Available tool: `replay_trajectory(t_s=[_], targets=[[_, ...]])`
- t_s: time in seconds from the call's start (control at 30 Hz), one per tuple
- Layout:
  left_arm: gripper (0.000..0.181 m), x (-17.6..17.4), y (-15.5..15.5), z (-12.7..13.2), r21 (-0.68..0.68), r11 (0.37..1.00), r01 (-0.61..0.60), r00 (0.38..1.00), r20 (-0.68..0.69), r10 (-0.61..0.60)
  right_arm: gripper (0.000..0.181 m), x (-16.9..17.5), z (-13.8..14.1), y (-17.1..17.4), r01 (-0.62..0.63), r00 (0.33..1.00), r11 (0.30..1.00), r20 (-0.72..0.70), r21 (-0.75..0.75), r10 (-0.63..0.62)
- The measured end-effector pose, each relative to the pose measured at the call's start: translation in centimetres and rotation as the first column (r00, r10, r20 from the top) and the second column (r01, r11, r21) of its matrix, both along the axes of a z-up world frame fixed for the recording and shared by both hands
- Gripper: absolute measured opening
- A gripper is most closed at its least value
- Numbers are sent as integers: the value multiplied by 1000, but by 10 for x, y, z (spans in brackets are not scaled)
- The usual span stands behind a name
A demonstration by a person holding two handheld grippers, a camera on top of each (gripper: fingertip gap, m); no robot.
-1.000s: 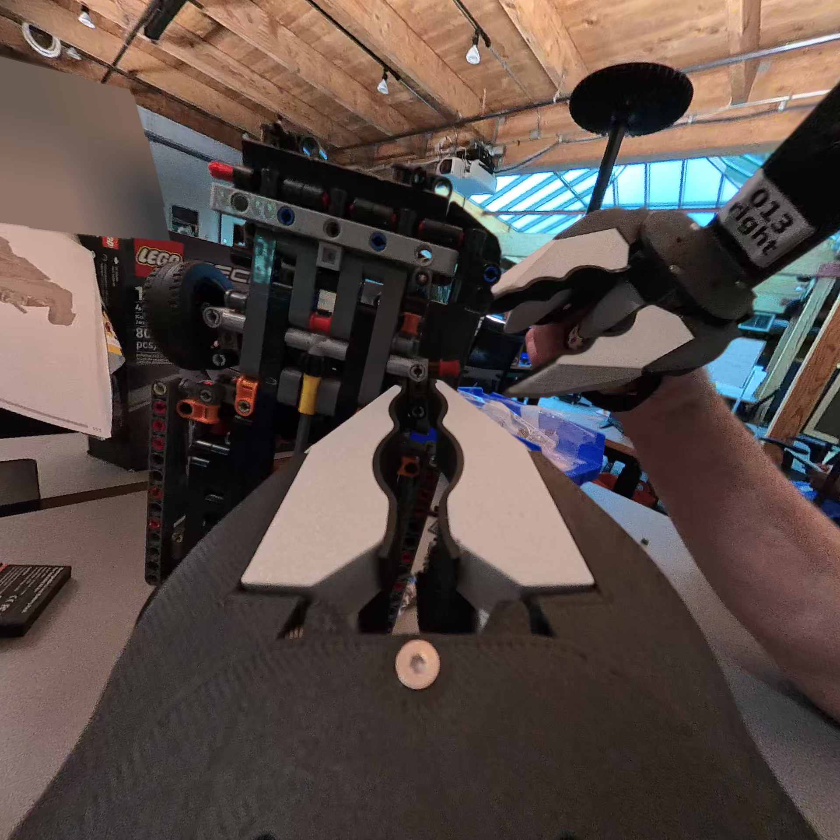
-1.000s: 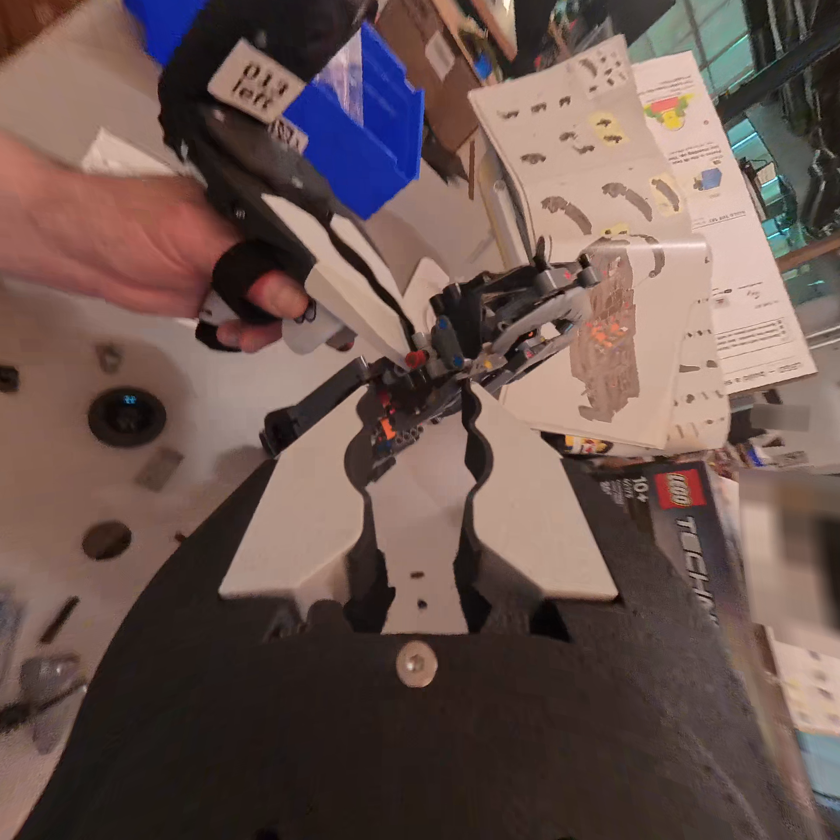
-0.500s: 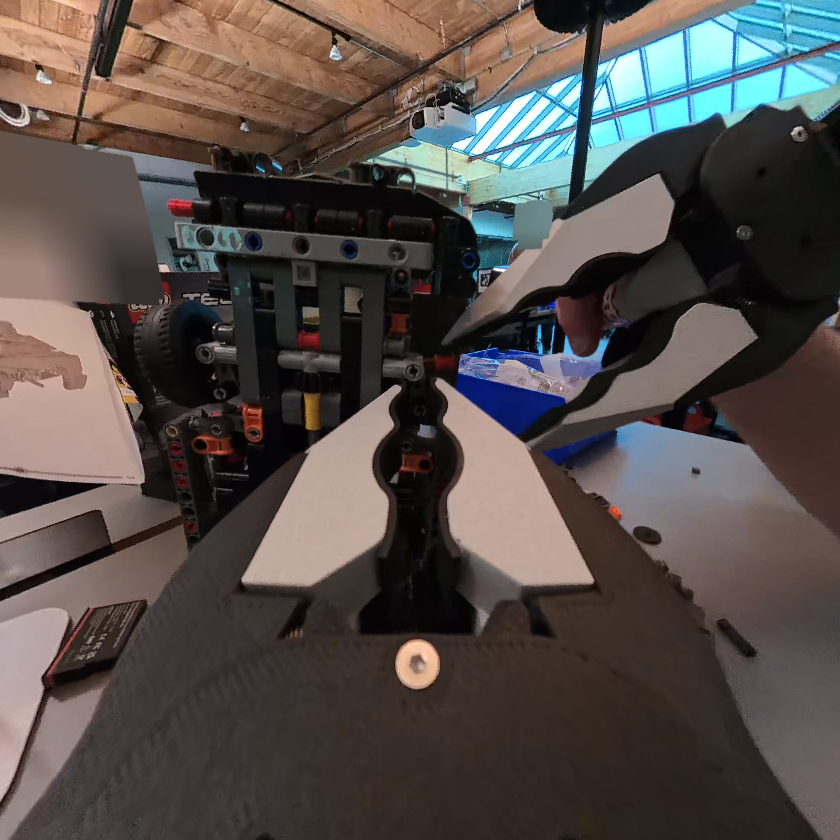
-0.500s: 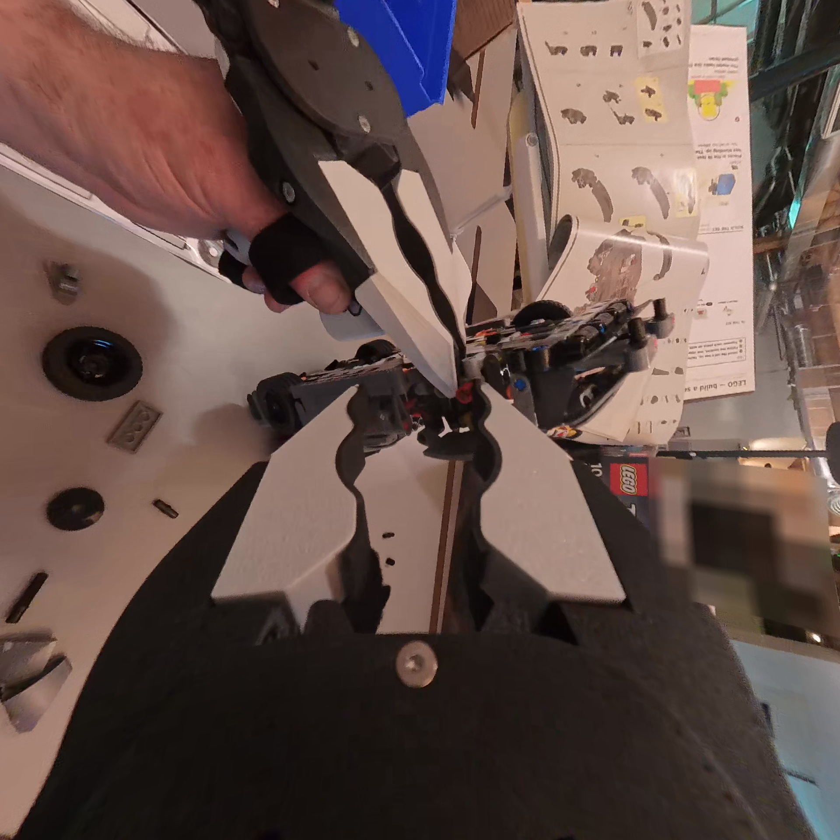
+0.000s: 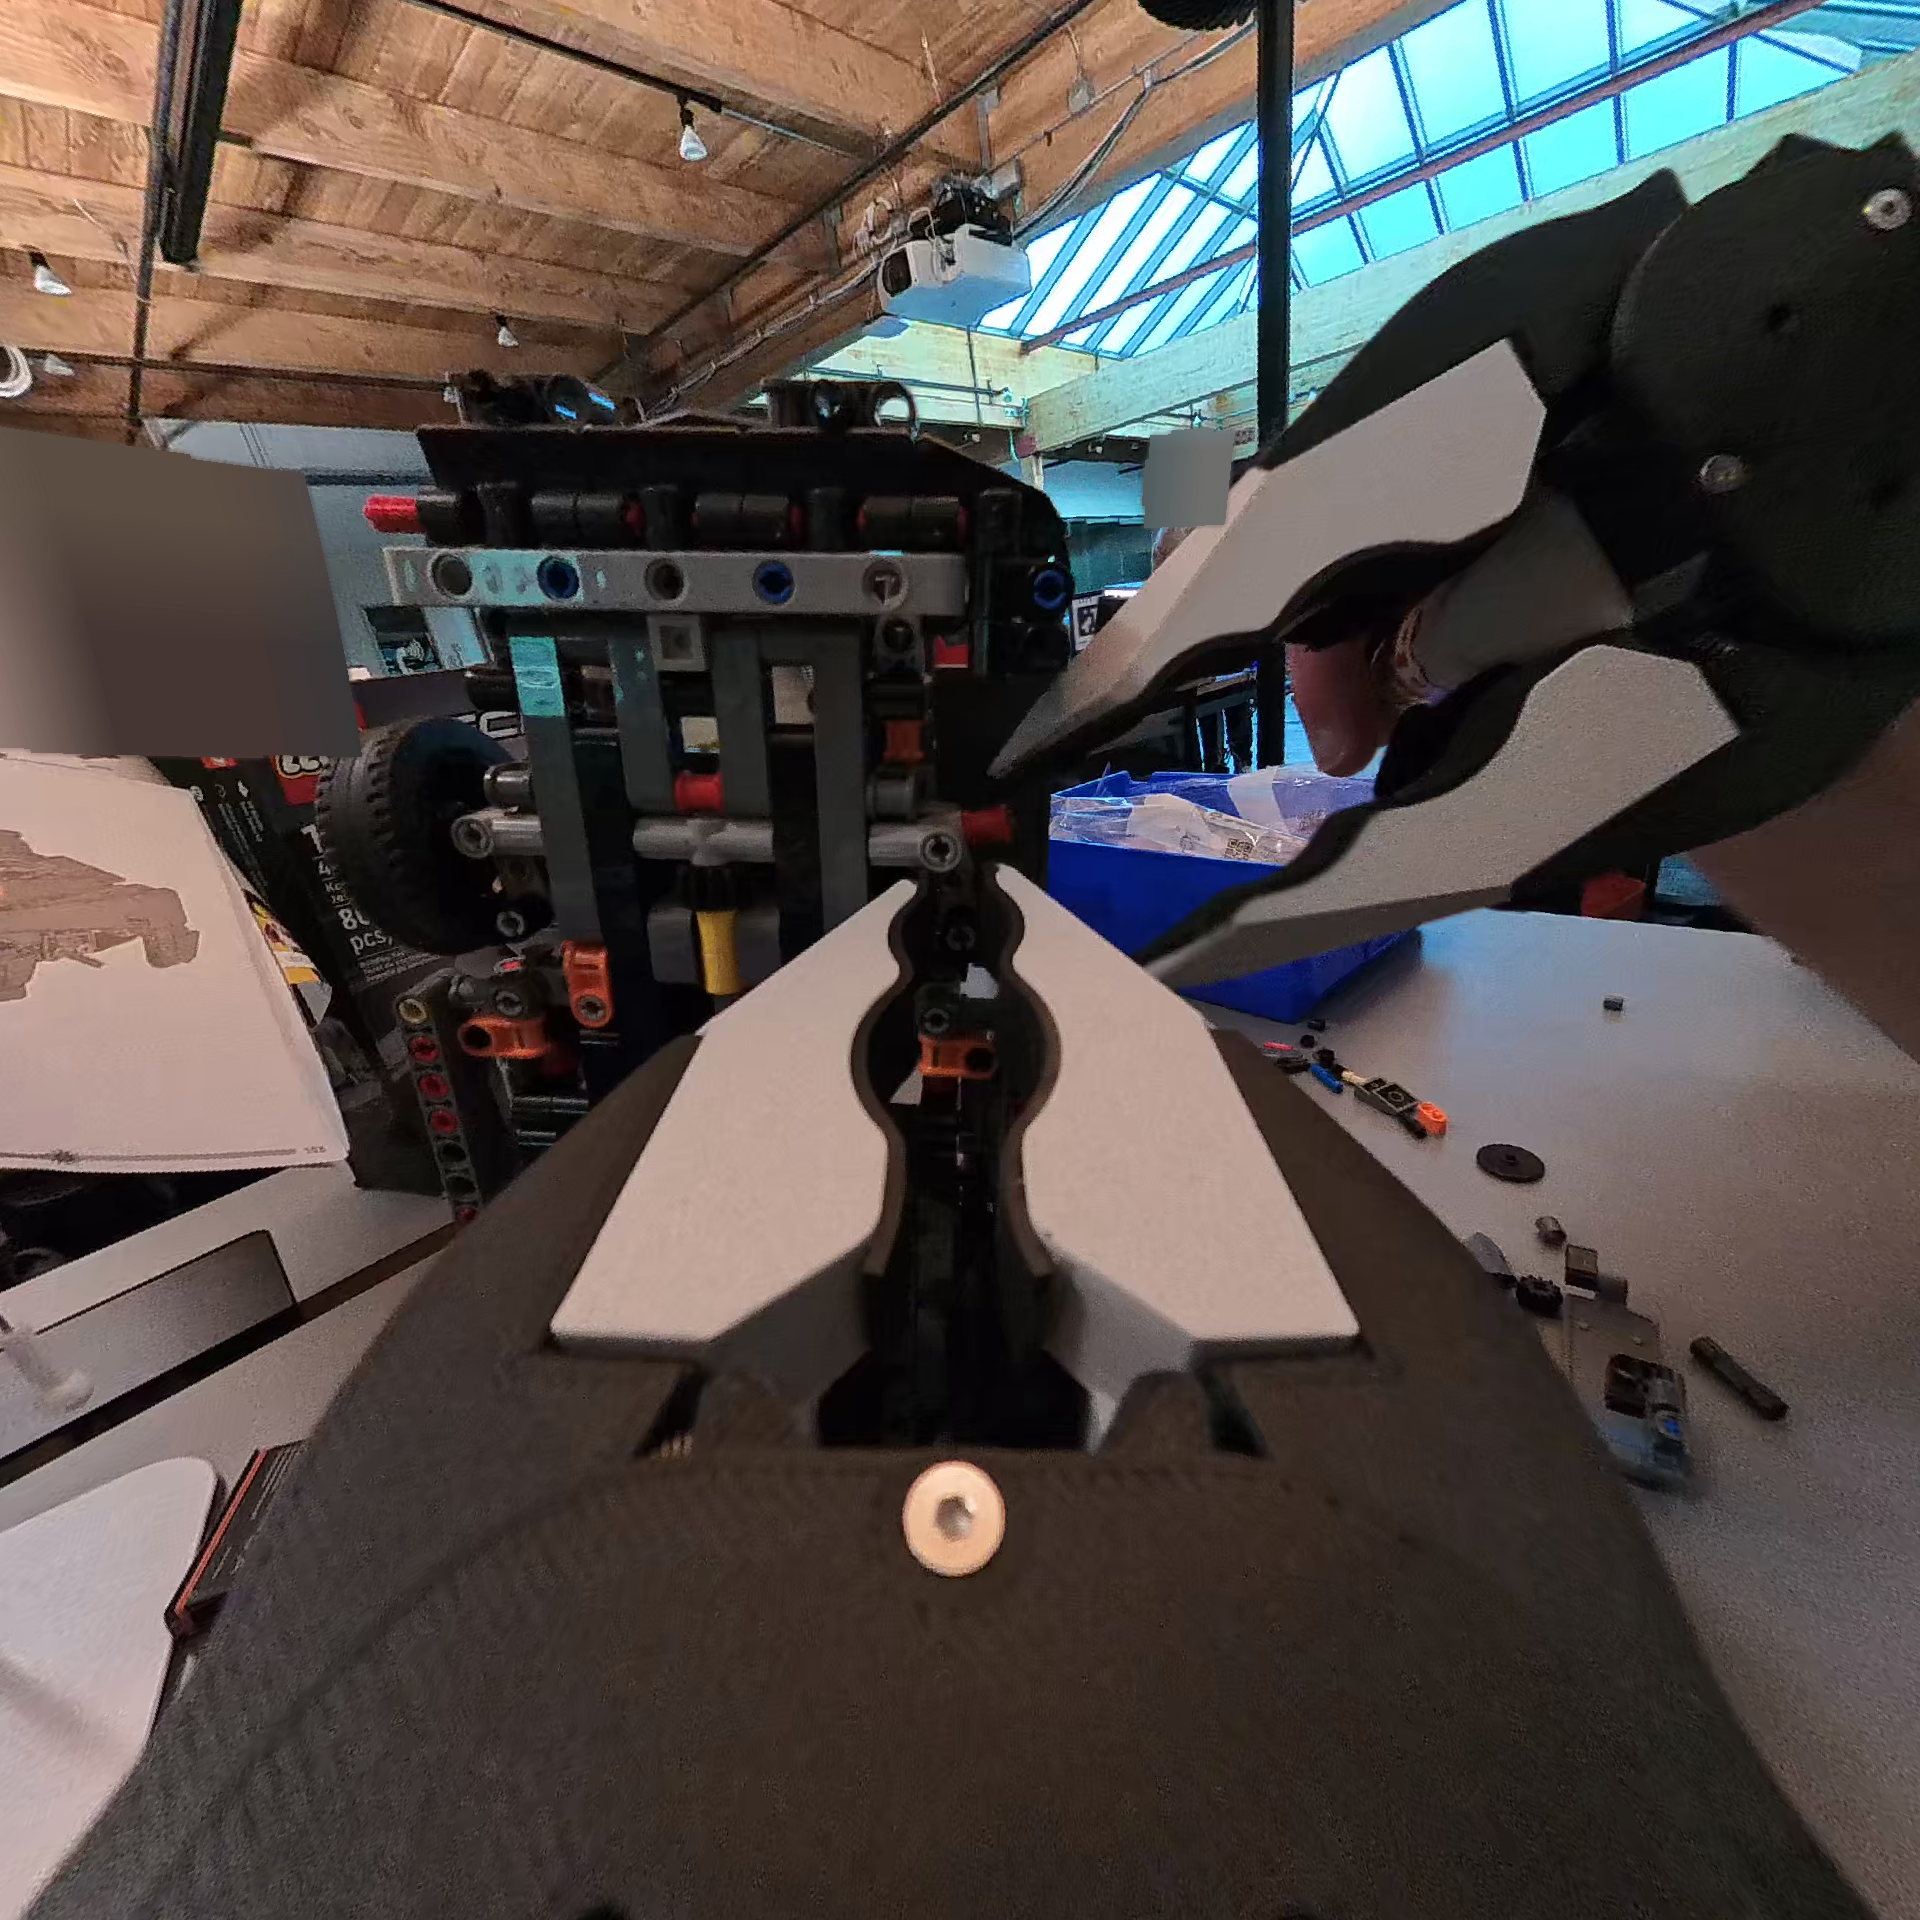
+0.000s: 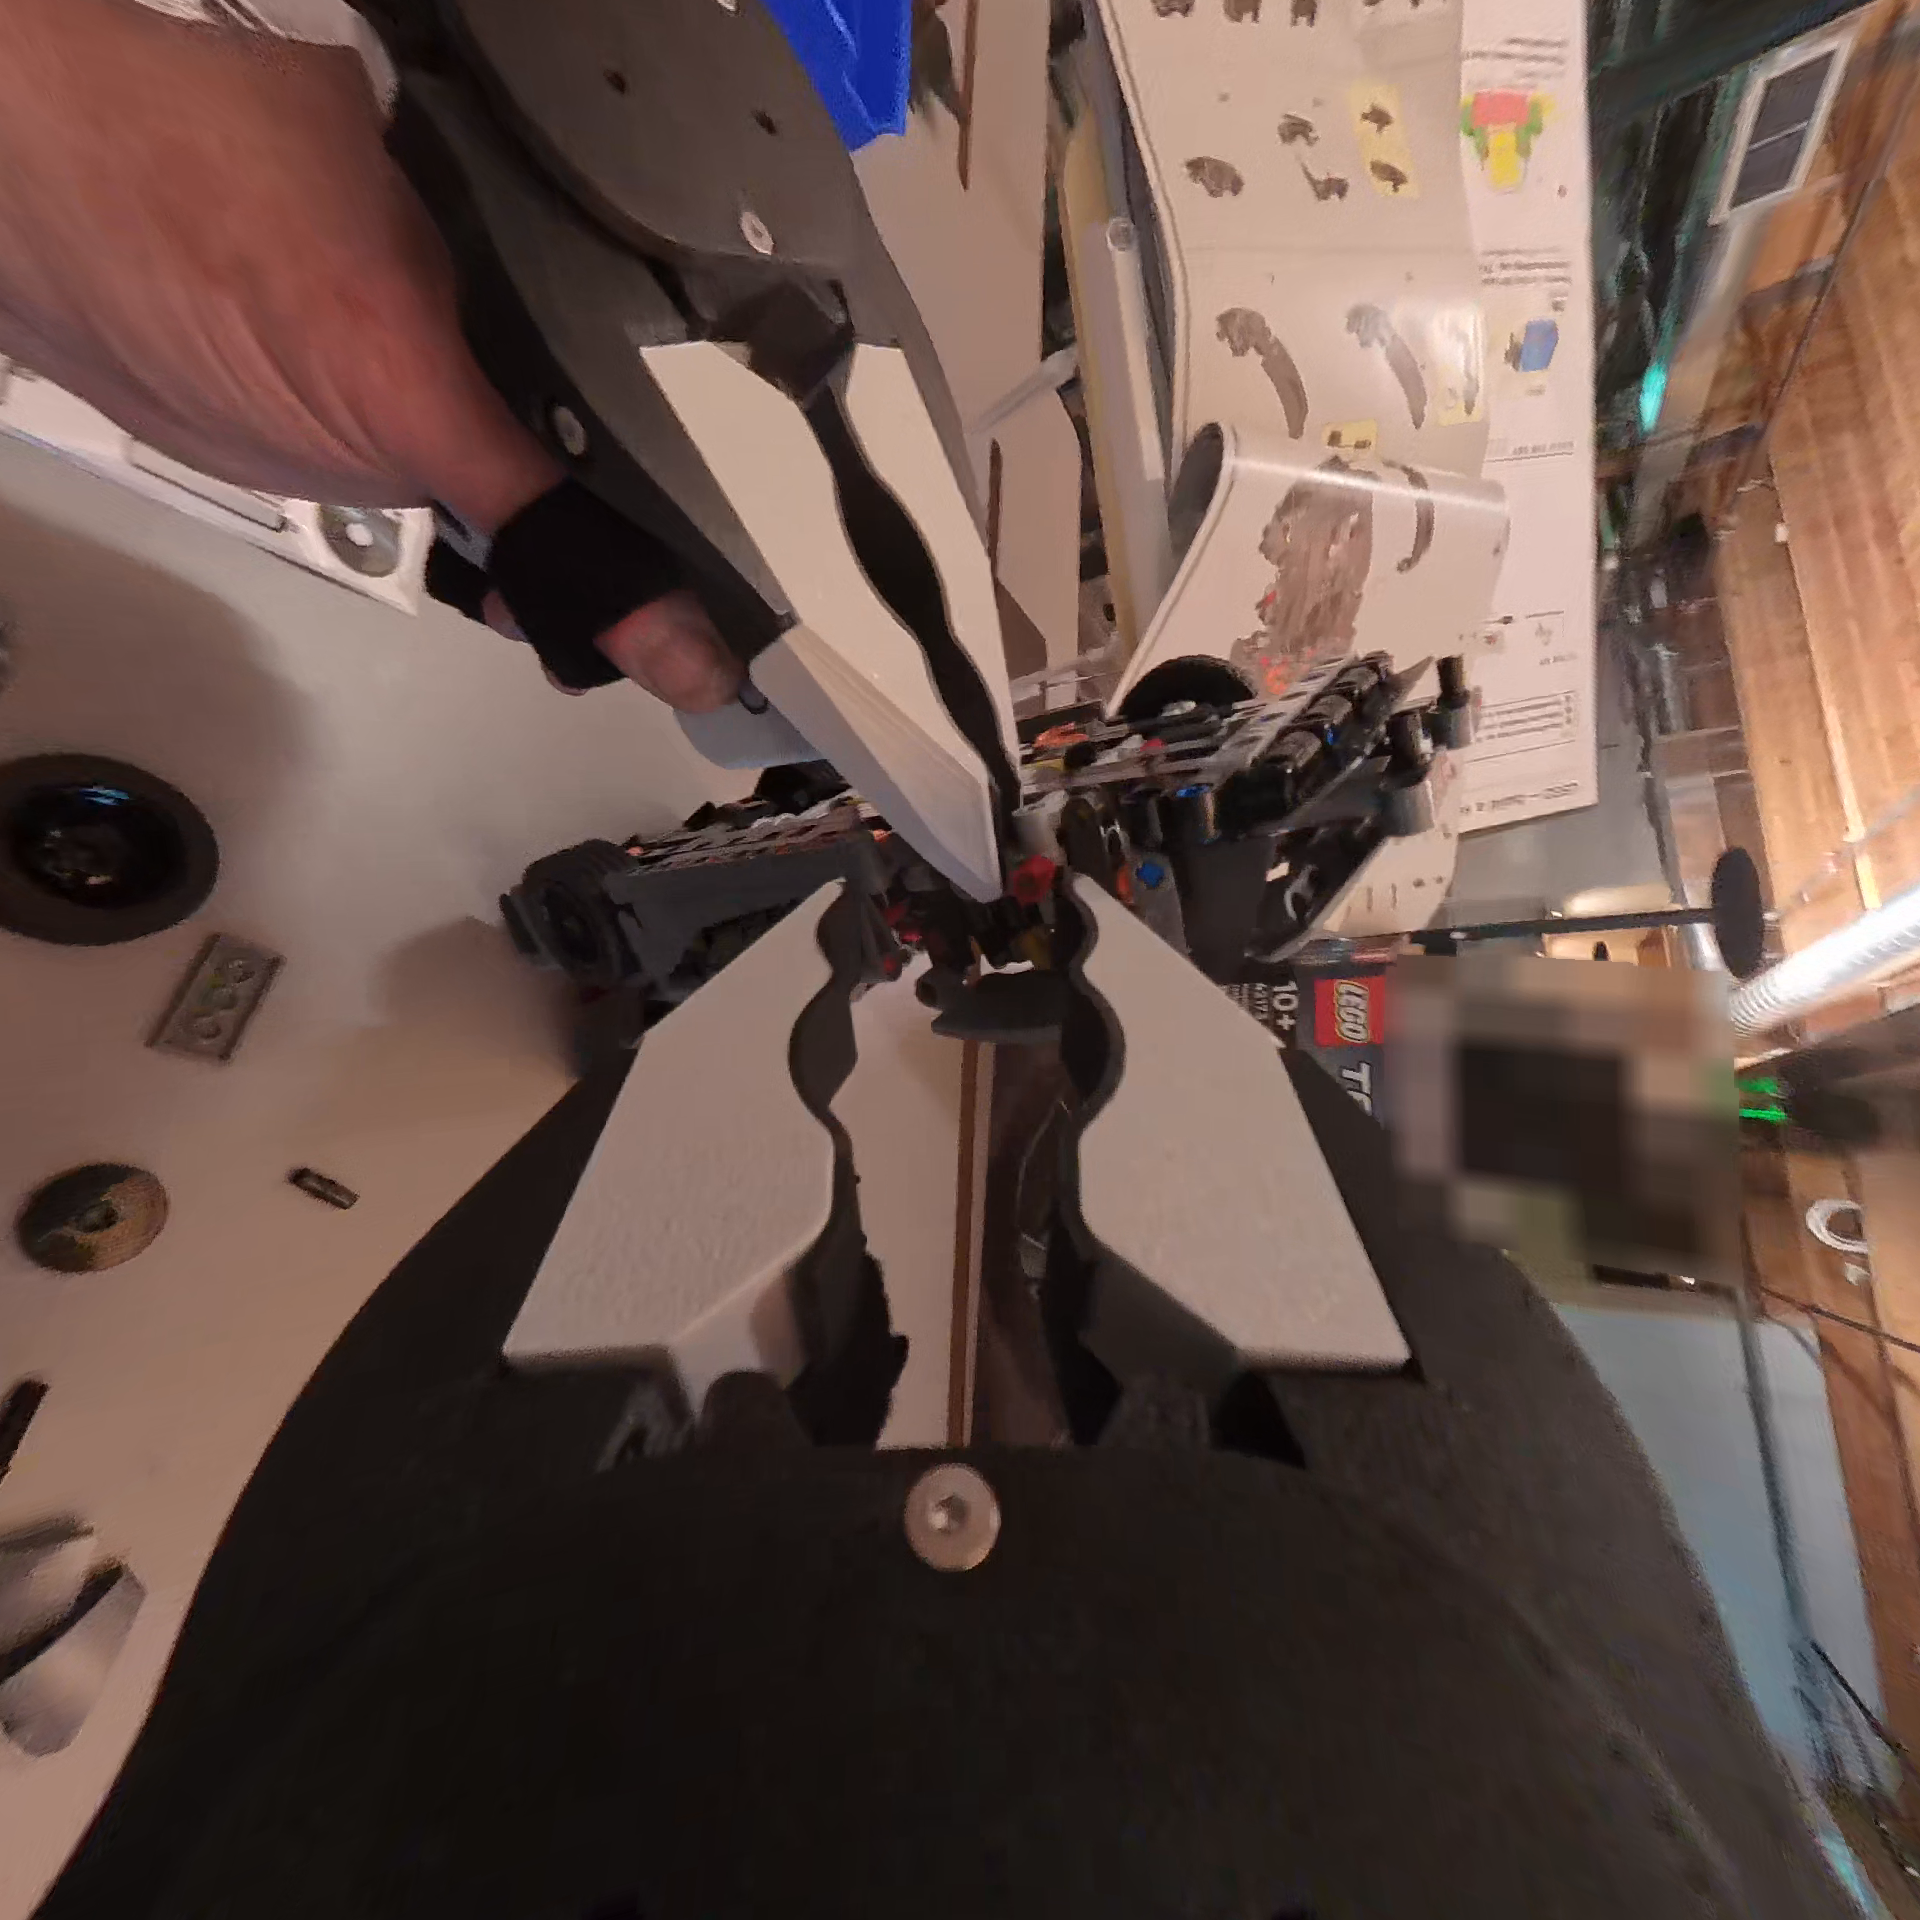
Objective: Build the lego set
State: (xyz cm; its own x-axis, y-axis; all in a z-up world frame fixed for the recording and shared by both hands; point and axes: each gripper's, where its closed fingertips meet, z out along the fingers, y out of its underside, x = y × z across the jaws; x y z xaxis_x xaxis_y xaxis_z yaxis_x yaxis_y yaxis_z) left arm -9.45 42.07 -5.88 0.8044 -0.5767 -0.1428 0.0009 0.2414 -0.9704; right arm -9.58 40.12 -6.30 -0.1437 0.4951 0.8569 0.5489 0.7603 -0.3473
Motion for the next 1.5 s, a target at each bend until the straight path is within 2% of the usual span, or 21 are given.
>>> replay_trajectory(t_s=[0.23, 0.4, 1.0, 1.17, 1.33, 1.43, 1.5], targets=[[6, 3, -3, -2, 5, 1000, 6, 1000, -25, -6, 13, 1, 6, 8, 53, 995, 994, -92, 95, -44], [6, 3, -2, -2, 6, 1000, -1, 999, -41, 1, 5, -3, 9, 9, 67, 989, 987, -141, 143, -46], [5, 6, -4, -4, 31, 999, -8, 998, -58, 10, 4, 7, 5, 2, 120, 985, 978, -144, 171, -96], [6, 6, -3, -4, 37, 999, -16, 998, -65, 18, 14, 11, 6, -1, 118, 984, 982, -152, 150, -95], [6, 6, -3, -4, 42, 999, -12, 997, -73, 15, 14, 39, 10, -8, 126, 985, 986, -131, 107, -112], [6, 6, -3, -4, 47, 999, -13, 997, -78, 17, 10, 80, 9, 10, 229, 970, 973, -81, -11, -229], [6, 7, -2, -4, 53, 998, -16, 996, -90, 21, 8, 114, -7, 26, 327, 945, 934, 15, -147, -328]])
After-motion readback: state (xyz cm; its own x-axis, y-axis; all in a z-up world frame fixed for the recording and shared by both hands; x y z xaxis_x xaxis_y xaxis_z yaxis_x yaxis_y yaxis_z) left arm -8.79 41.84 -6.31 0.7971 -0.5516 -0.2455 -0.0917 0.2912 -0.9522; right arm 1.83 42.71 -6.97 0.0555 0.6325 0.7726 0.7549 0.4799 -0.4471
